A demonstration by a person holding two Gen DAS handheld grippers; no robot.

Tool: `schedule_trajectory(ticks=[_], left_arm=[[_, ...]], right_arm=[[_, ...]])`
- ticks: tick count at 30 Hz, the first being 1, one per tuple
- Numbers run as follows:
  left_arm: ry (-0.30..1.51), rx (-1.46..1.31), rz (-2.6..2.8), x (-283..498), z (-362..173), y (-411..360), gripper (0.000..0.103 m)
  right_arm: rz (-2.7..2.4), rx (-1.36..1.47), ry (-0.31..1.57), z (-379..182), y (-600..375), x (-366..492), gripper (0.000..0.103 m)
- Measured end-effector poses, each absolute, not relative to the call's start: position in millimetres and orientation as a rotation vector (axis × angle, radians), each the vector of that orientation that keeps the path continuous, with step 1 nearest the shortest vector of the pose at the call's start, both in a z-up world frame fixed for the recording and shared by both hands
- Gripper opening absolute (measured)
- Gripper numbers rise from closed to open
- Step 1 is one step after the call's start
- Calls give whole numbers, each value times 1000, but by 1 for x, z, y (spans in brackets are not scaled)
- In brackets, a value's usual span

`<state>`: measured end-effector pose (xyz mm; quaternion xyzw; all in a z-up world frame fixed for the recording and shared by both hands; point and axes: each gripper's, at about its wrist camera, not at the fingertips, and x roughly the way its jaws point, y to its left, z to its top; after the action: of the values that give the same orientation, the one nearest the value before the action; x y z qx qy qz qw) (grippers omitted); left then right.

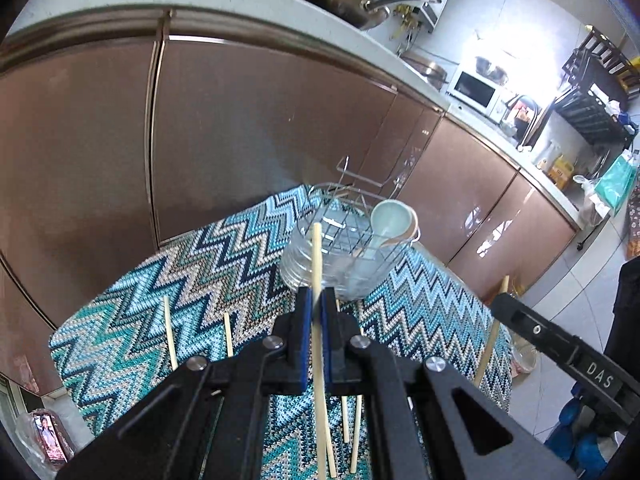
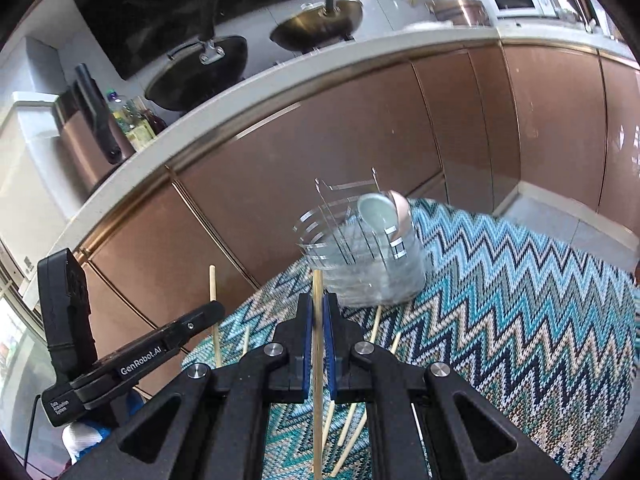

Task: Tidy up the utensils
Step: 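Lift the chopstick with the left tool while the right tool carries its chopstick over the holder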

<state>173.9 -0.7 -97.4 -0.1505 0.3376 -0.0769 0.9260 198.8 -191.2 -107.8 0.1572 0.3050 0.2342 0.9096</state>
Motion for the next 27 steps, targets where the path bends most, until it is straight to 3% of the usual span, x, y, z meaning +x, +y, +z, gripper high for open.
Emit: schedule_trajectory(ticks=[27], left_arm=[[374,-412,-234,186,-7,36,4]], right_arm=[[542,283,255,-5,-191,210,6]])
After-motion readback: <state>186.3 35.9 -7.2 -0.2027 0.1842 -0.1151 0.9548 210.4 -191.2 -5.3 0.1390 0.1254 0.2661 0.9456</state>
